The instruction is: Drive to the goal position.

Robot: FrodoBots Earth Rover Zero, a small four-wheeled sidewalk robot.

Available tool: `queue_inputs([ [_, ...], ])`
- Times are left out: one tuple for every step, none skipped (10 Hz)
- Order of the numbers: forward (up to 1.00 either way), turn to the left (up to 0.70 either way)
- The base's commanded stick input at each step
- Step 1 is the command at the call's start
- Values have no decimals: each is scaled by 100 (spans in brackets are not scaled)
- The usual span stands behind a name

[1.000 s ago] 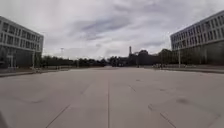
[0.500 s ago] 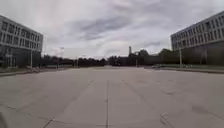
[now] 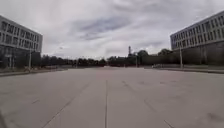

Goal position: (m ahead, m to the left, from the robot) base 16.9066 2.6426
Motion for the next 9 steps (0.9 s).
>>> queue_inputs([
  [70,0],
  [70,0],
  [70,0],
  [70,0],
  [70,0],
  [70,0],
  [70,0],
  [70,0],
  [70,0],
])
